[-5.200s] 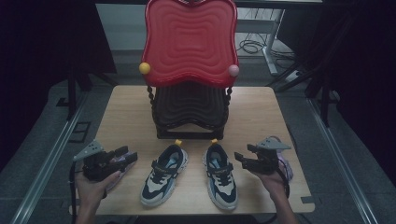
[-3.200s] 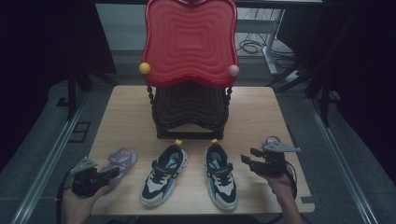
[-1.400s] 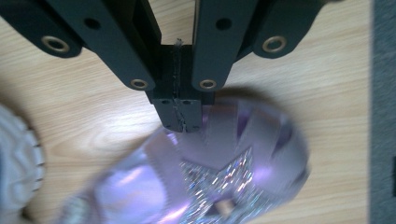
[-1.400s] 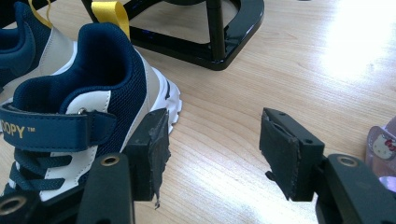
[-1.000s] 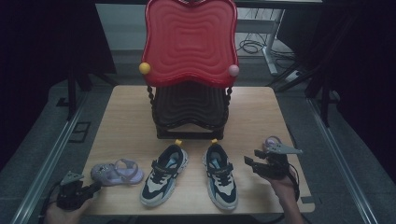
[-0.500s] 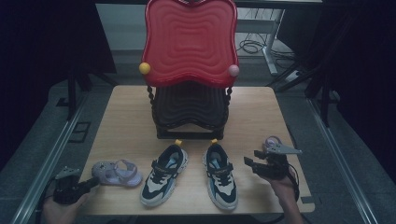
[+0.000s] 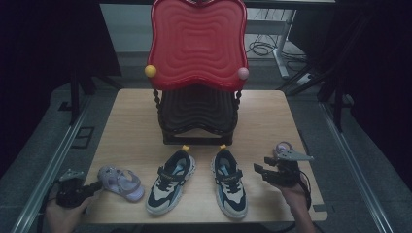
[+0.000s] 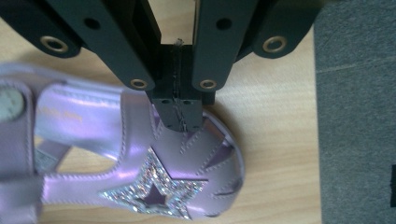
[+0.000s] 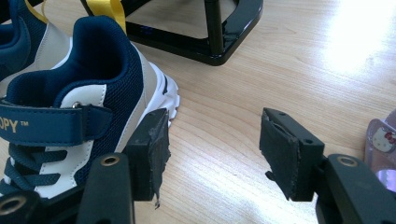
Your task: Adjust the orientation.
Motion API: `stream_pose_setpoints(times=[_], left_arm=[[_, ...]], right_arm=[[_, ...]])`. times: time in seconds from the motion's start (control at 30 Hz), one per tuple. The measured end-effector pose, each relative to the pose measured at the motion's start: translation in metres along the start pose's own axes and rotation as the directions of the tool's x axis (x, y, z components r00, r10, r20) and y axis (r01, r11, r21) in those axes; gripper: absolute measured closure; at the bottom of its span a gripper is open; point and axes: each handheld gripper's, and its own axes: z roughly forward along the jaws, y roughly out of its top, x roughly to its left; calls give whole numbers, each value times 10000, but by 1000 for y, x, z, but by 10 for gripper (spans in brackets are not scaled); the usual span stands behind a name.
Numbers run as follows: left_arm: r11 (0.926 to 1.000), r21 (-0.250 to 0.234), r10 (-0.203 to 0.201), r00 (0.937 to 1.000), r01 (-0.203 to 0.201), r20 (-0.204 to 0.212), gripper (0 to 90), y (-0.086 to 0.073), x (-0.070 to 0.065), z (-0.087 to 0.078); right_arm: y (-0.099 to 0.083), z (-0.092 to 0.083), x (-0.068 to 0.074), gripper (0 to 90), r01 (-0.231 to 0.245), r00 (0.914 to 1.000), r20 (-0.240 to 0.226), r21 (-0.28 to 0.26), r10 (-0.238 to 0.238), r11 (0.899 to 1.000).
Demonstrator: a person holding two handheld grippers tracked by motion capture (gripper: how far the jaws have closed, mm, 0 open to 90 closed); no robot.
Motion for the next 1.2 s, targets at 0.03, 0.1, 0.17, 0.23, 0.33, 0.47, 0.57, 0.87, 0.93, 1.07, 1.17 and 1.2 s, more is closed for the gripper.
stream_pose_setpoints(times=[0.03, 0.1, 0.17, 0.23, 0.33, 0.47, 0.57, 0.87, 0.93, 1.07, 1.17, 1.2], left_arm=[[10000, -1, 29, 10000, -29, 65, 900, 2, 1, 0], [10000, 1, -8, 9999, 8, 127, 900, 6, 3, 1], [10000, 48, 7, 9999, -8, 108, 900, 9, 5, 3], [9999, 143, 11, 10000, -12, 98, 900, 11, 7, 6], [9999, 143, 18, 9998, -20, 184, 900, 15, 8, 12], [9993, 276, 237, 9993, -245, 288, 900, 26, 8, 16], [9985, 432, 329, 9989, -344, 342, 900, 30, 9, 18], [9940, 760, 731, 9945, -788, 749, 900, 47, 14, 30], [9930, 818, 778, 9932, -849, 866, 900, 50, 15, 33], [9902, 931, 935, 9894, -1040, 1107, 900, 58, 14, 39], [9890, 1022, 940, 9878, -1070, 1240, 899, 63, 15, 43], [9888, 1035, 945, 9877, -1076, 1242, 896, 64, 15, 43]], right_arm=[[0, 0, 0, 433, 1, 10000, 1, 0, -1, 10000], [0, 1, 0, 433, 2, 10000, 21, 24, -2, 10000], [0, 1, 0, 433, -10, 10000, 18, 40, 10, 10000], [-1, 1, -1, 432, -11, 10000, 20, 69, 11, 10000], [-1, 2, -1, 432, -16, 10000, 26, 84, 16, 10000], [-1, 2, -1, 433, 5, 10000, 24, 87, -5, 10000], [-1, 2, -1, 433, 8, 10000, 21, 92, -8, 10000], [-2, 3, 0, 432, 34, 10000, 24, 177, -34, 9998], [-2, 4, 0, 432, 40, 10000, 29, 188, -40, 9998], [-2, 4, -1, 432, 23, 10000, 40, 195, -24, 9998], [-1, 6, -3, 432, -54, 10000, 12, 227, 53, 9997], [-1, 7, -3, 432, -67, 10000, 25, 249, 67, 9997]])
